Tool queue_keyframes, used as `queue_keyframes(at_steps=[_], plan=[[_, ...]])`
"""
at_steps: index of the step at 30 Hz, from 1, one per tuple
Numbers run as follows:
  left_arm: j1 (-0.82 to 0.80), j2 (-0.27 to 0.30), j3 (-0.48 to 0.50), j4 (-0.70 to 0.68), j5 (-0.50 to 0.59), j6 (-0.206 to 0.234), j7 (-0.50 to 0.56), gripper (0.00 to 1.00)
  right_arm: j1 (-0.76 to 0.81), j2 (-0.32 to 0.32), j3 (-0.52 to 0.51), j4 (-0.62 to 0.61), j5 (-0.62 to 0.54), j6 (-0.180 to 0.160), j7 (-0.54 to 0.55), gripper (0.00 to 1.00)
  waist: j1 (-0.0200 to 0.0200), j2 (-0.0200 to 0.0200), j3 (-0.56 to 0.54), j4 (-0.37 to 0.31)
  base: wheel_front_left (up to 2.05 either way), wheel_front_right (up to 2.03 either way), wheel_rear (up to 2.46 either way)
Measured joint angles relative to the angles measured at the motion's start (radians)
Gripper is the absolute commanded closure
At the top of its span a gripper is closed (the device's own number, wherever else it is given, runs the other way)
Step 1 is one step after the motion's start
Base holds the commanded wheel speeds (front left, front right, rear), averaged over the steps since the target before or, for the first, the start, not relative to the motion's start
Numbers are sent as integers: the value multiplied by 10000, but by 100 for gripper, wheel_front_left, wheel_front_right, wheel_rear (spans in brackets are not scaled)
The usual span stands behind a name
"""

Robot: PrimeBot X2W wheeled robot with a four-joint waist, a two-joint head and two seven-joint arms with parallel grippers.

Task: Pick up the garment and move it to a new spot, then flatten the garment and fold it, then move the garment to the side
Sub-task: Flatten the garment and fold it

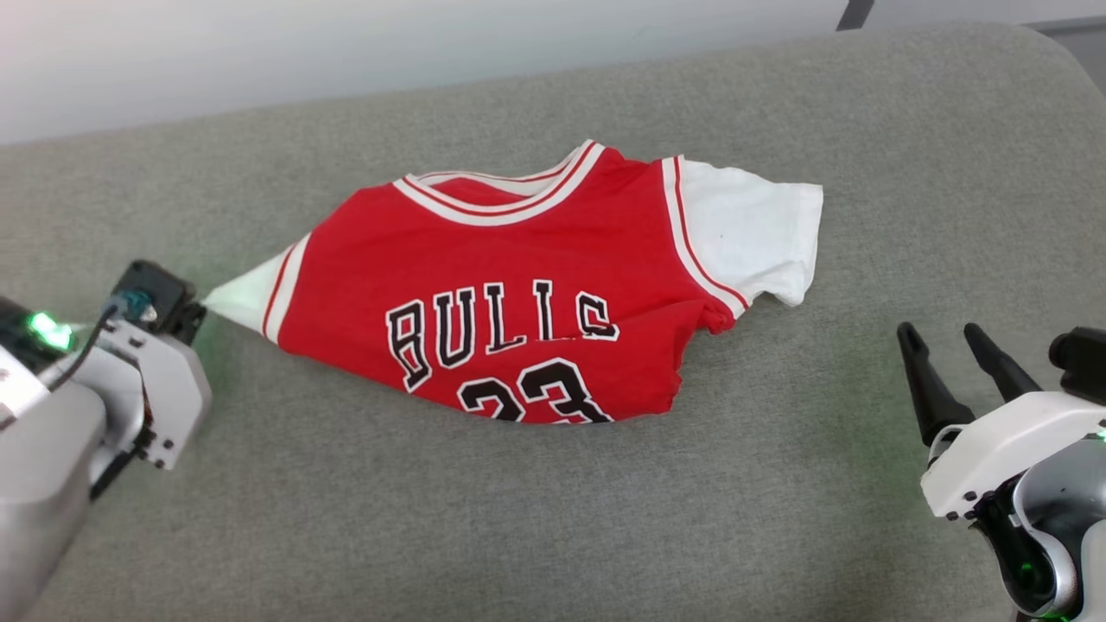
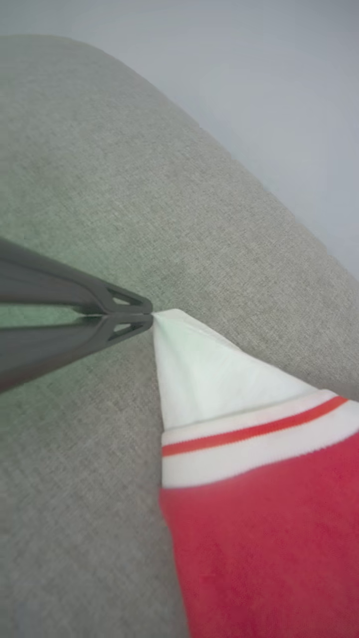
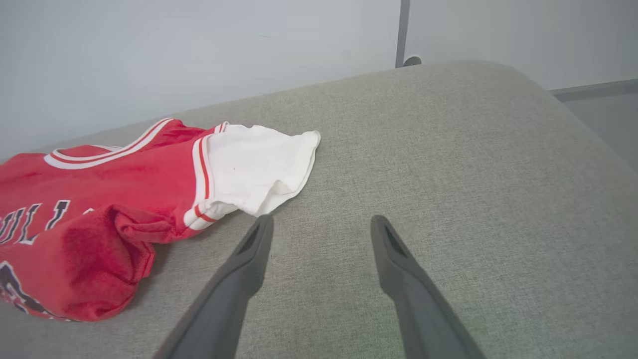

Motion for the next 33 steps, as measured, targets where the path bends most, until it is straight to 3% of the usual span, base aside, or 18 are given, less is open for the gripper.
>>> queue_keyframes(at_steps=[2,3,5,6,7,10,16,20,24,29,33], plan=[[148,-217,111,238,-324,-86,-96,98,13,-21,67,23,2,0,71,0,0,0,-55,57,0,0,0],[181,-309,151,320,-443,-127,-146,84,17,-58,92,31,4,0,98,0,0,0,-79,89,0,0,0],[308,-499,372,462,-857,-211,-288,41,24,-121,134,56,4,0,157,0,0,0,-146,150,0,0,0],[366,-562,460,500,-1024,-244,-385,4,32,-151,157,65,13,0,192,0,1,0,-180,188,0,0,0],[436,-604,602,543,-1246,-263,-487,0,38,-174,192,75,15,2,198,0,1,0,-217,225,0,0,0],[789,-784,1254,493,-2272,-299,-802,0,90,-261,219,115,59,2,282,0,0,0,-349,353,0,0,0],[1775,-819,2205,-244,-3241,-336,-1315,0,267,-642,368,82,134,0,428,0,0,0,-589,750,0,0,0],[2738,-1076,4052,-1708,-3563,-167,-1361,0,306,-1145,740,144,167,2,554,0,1,0,-685,1099,0,0,0],[4512,-1636,6537,-3785,-2644,447,-1388,0,100,-1923,1252,328,132,2,679,0,0,0,-673,1503,0,0,0],[6835,-2742,9007,-5902,-619,1089,-1383,0,-1180,-3145,2123,951,393,2,1087,0,1,0,-502,2028,0,0,0],[7848,-3494,10092,-6895,677,1060,-1386,0,-2732,-4079,2980,1894,947,2,1743,0,1,1,-232,2402,0,0,0]])
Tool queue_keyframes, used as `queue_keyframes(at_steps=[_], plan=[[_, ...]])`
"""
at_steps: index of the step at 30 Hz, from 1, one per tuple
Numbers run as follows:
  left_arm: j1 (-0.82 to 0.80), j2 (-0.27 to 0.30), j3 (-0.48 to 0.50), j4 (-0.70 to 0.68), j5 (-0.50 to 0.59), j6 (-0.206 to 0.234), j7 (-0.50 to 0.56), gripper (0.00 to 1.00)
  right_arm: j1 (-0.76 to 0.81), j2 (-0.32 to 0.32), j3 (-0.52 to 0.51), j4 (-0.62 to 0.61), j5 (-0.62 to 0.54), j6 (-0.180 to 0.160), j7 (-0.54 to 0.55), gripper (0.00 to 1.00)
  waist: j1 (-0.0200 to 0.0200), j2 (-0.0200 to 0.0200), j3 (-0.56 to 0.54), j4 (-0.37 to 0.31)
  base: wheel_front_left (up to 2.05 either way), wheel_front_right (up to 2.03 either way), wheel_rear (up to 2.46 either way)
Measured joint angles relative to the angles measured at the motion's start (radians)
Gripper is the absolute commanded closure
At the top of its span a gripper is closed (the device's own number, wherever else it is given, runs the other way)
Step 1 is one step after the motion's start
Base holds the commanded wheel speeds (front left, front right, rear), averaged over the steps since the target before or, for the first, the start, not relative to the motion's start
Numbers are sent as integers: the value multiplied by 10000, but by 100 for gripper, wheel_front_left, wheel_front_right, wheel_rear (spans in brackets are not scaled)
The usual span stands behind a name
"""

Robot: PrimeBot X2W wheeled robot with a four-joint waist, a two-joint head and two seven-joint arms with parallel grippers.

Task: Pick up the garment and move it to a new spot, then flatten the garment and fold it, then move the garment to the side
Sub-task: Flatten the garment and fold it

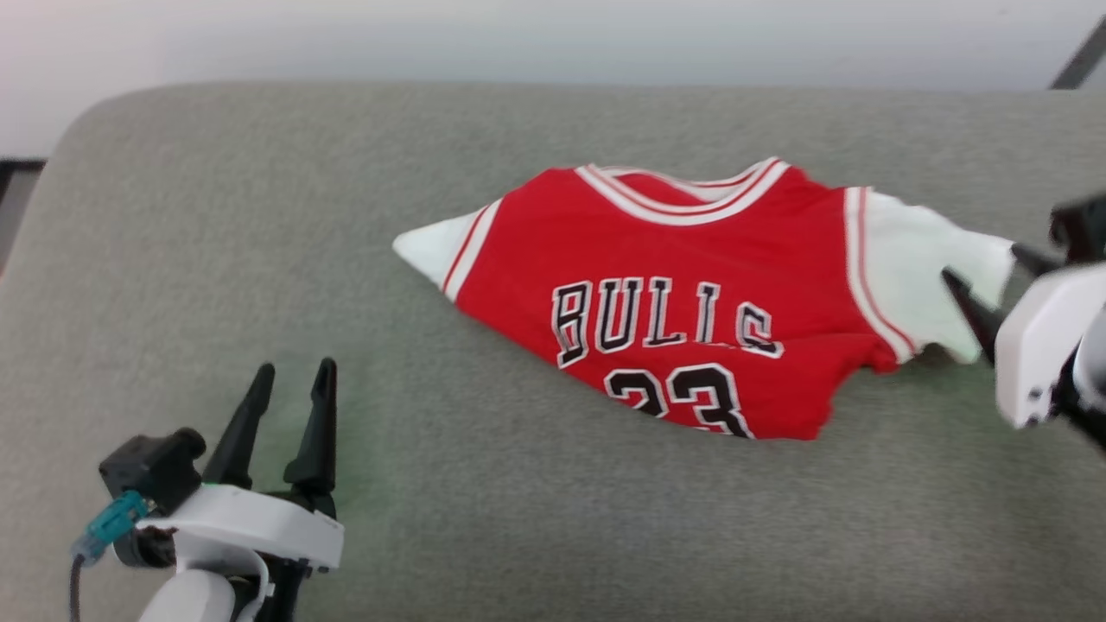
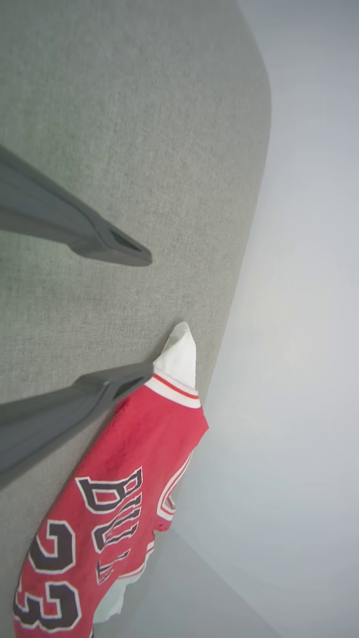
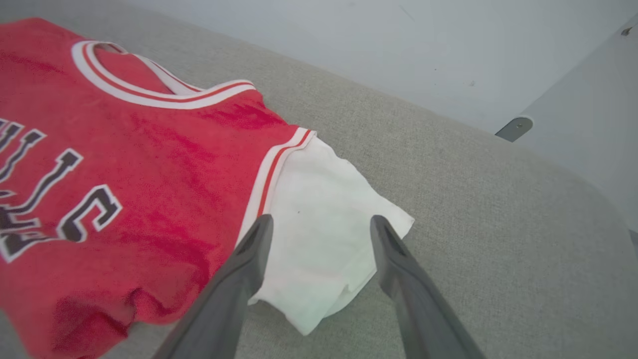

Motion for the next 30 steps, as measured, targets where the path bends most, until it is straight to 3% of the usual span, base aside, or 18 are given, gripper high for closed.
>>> queue_keyframes(at_steps=[8,17,21,23,24,25,30], plan=[[32,-780,999,-466,1801,-704,-4,0,-2616,-1816,1856,2138,1398,-2,1214,0,0,-1,789,772,0,0,0],[-417,-1388,1536,-228,2539,-1279,-4,0,-4195,-2533,3534,3534,1969,0,1580,0,0,-1,1876,1470,0,0,0],[-593,-1306,1515,-163,2711,-1360,-4,0,-4618,-2646,3875,3802,2113,0,1843,0,0,0,2183,1664,0,0,0],[-848,-1024,1429,-178,2778,-1371,-2,0,-4752,-2644,4027,3797,2121,0,1847,56,0,0,2279,1685,0,0,0],[-1046,-828,1298,-236,2800,-1392,-4,0,-4819,-2614,4092,3795,2146,0,1870,94,0,0,2299,1665,0,0,0],[-1276,-556,1087,-330,2800,-1392,-4,0,-4850,-2541,4115,3806,2188,0,1868,100,0,-1,2313,1629,0,0,0],[-2869,928,-339,-499,2211,-1406,178,0,-5019,-2243,4343,3774,2238,2,1778,100,0,-1,2332,1327,0,0,0]])
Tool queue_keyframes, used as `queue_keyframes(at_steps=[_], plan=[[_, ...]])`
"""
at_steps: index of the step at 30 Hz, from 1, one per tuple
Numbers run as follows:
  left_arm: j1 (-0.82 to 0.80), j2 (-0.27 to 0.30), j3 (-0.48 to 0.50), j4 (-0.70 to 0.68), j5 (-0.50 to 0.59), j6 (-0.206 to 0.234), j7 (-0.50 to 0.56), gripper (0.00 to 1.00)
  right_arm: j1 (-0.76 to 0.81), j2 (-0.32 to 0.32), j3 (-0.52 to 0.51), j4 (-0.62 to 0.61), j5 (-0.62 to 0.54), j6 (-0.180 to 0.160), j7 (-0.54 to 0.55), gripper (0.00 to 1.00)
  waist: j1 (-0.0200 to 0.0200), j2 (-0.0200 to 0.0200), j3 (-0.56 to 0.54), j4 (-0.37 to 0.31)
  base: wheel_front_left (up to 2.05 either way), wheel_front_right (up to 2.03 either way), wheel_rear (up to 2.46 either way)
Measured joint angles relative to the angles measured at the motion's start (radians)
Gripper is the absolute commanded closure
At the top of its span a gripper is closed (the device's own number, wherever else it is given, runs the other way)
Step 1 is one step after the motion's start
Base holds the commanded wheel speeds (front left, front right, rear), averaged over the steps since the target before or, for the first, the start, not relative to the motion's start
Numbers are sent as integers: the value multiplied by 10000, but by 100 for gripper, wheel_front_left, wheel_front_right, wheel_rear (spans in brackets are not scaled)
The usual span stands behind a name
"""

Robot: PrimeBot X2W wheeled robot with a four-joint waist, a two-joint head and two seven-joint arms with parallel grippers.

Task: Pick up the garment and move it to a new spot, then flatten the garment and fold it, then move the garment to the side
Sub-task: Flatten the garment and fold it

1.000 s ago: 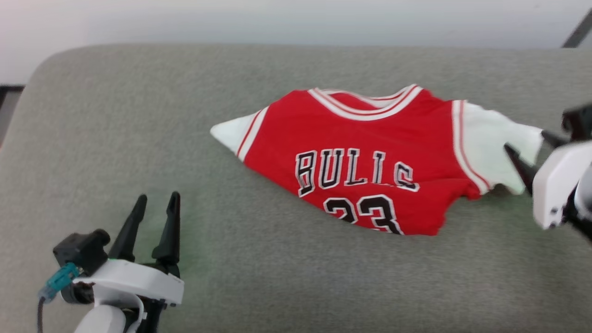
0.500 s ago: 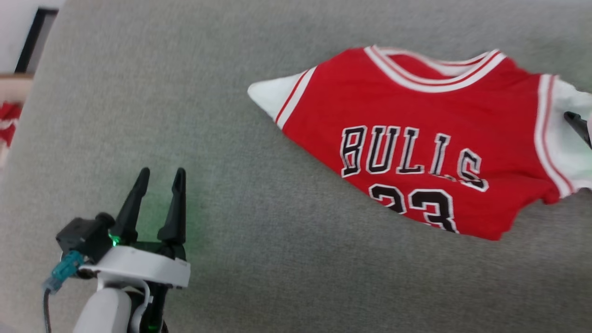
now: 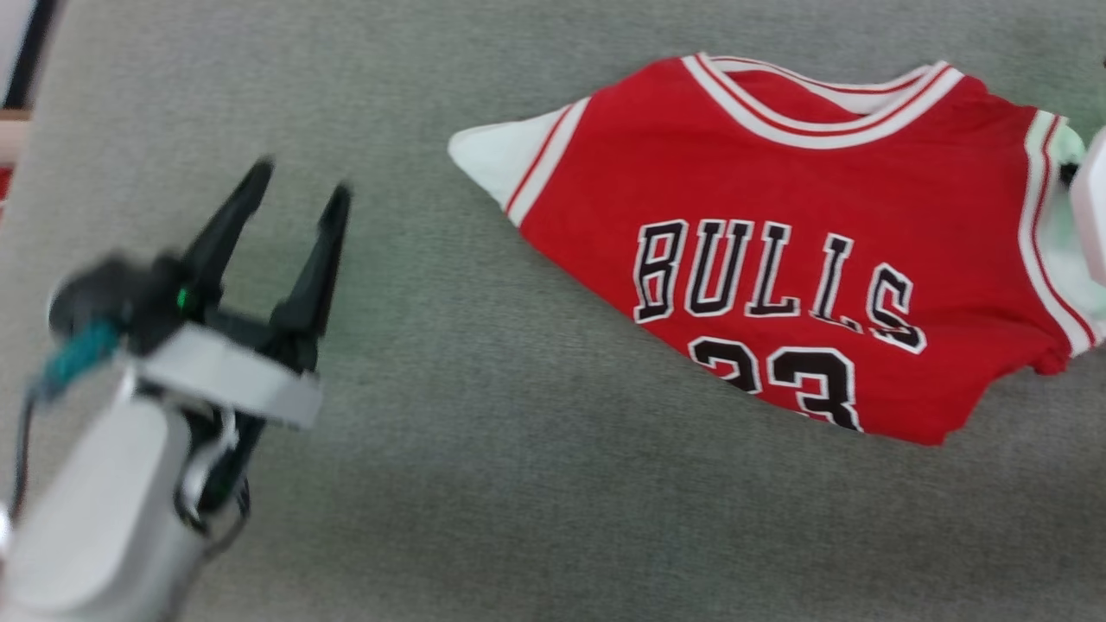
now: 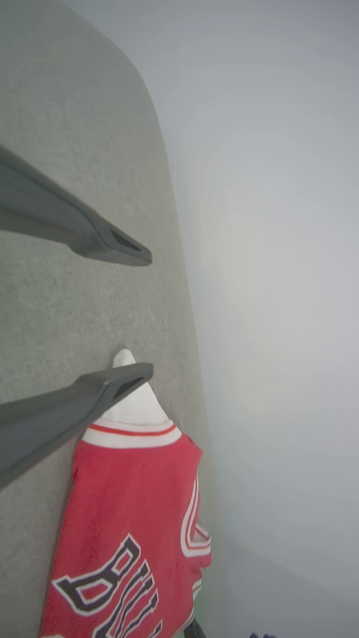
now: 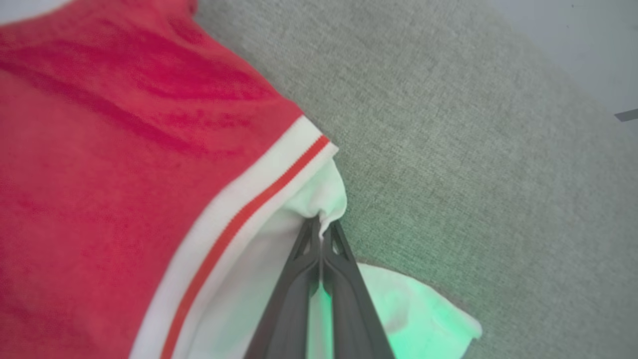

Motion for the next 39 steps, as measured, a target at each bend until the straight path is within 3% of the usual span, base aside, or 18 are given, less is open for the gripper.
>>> queue_keyframes(at_steps=[5,11,15,19,28,35,37,39], plan=[[-2183,1482,-2433,-40,-1586,-13,1546,0,-246,255,77,12,23,2,-111,100,0,0,129,-318,0,0,0],[-4874,2437,-5390,288,-4863,-15,4155,0,-606,472,109,-17,-33,13,-178,100,-1,0,447,-597,0,0,0],[-6425,2485,-6658,941,-6236,-15,5287,0,-811,483,198,-194,-33,15,-127,100,0,0,684,-730,0,0,0],[-7506,2309,-7664,1724,-7016,-15,5747,0,-1041,500,253,-351,-46,15,-94,100,0,0,905,-874,0,0,0],[-8696,1921,-9340,2932,-7683,-15,5292,0,-1290,635,389,-602,-136,12,-42,100,0,0,1218,-1128,0,0,0],[-9030,1808,-9774,3227,-7697,-15,5425,0,-1453,690,579,-650,-136,0,-46,100,0,0,1321,-1168,0,0,0],[-9047,1804,-9777,3216,-7877,-15,5636,69,-1478,698,627,-650,-136,0,-61,100,0,0,1340,-1188,0,0,0],[-9047,1816,-9787,3168,-8042,-15,5714,100,-1522,700,721,-654,-132,-2,-100,100,0,0,1349,-1210,0,0,0]])
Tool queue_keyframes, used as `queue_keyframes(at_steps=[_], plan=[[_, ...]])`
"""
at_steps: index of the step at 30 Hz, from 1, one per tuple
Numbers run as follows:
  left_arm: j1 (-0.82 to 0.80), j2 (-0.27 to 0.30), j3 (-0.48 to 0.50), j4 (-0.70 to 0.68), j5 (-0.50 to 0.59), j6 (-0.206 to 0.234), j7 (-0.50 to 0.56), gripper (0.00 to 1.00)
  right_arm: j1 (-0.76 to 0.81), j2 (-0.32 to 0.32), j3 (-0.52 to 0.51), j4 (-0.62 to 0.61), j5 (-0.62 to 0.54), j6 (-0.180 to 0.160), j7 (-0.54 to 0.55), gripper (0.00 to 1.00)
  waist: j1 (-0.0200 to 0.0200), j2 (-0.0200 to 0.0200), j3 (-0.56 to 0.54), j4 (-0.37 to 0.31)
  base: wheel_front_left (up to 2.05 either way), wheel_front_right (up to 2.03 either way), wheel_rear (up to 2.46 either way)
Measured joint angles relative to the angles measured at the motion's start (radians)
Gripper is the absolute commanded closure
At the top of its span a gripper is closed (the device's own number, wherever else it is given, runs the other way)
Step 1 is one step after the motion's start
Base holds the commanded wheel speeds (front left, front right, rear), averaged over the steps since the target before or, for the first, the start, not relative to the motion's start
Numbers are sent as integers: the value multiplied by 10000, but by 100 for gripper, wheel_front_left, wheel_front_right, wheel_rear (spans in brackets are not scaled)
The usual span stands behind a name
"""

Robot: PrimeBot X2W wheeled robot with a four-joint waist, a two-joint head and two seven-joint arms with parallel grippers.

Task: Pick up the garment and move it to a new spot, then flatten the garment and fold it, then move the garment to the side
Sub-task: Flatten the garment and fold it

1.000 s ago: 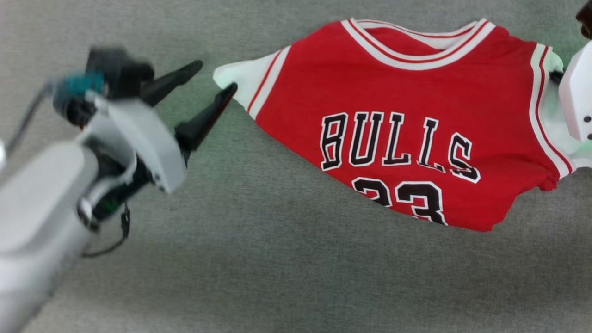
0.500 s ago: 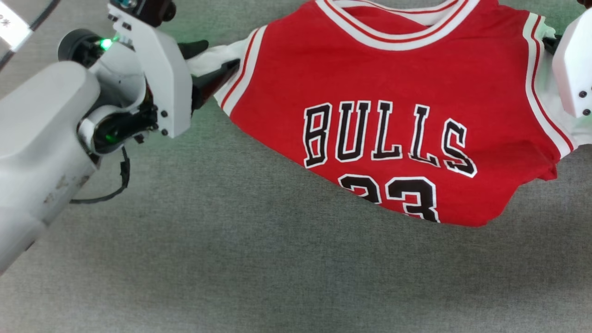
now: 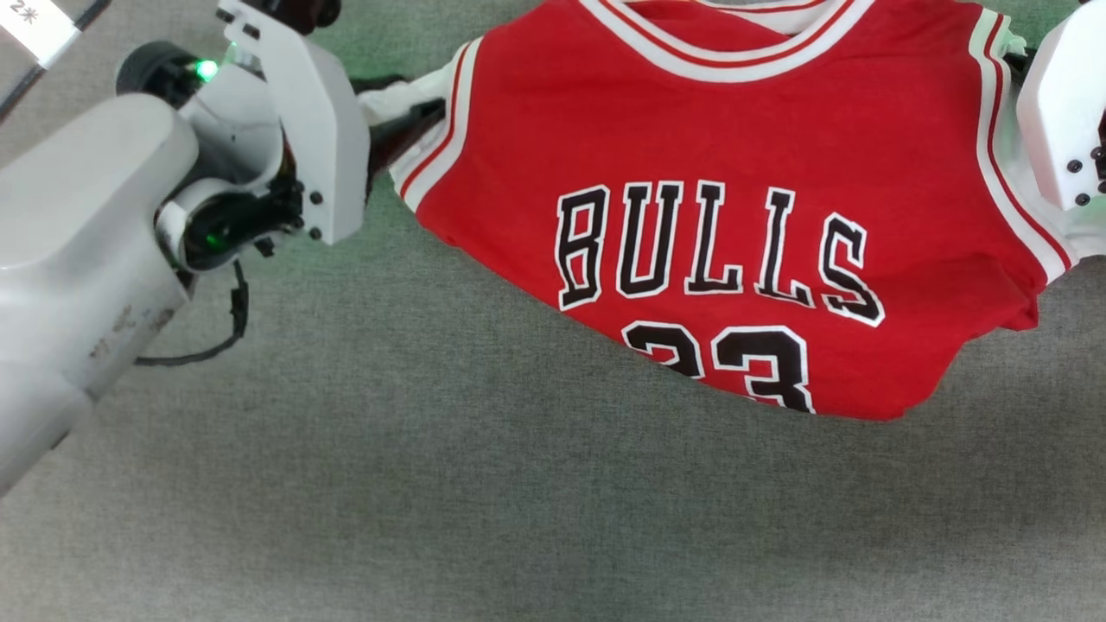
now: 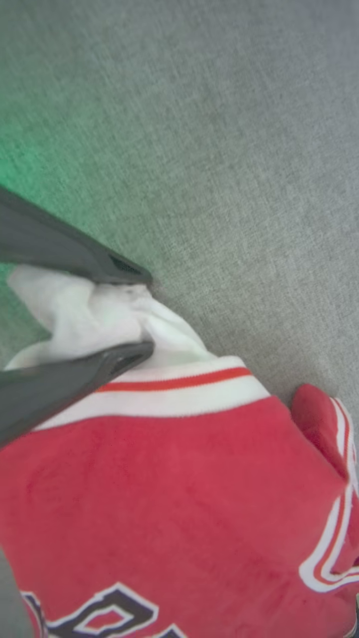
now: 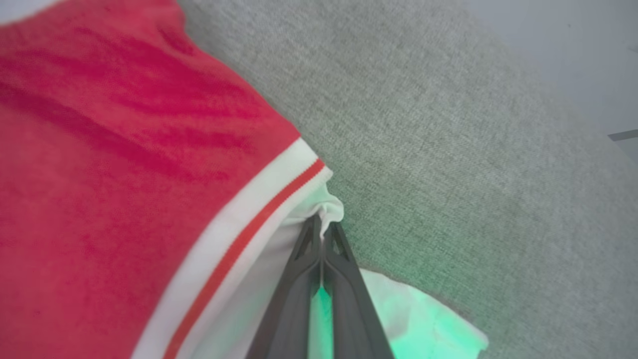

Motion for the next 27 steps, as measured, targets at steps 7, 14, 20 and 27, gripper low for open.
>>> queue_keyframes(at_steps=[7,14,20,27], plan=[[27,4,-104,8,-407,-8,-813,100,49,-13,123,96,69,-2,-652,100,0,0,-194,-29,0,0,0],[-135,186,-98,-163,-913,-8,-2414,100,288,165,-600,374,278,-2,-1856,100,0,0,-728,-16,0,0,0],[-658,130,257,176,-1267,-8,-3737,100,-387,349,-1841,890,-226,-2,-2771,100,0,0,-1118,-9,0,0,0],[-2167,-669,1195,2184,-1434,-10,-5252,100,-2807,1802,-4245,2633,-2033,0,-4717,100,0,0,-1030,-168,0,0,0]])
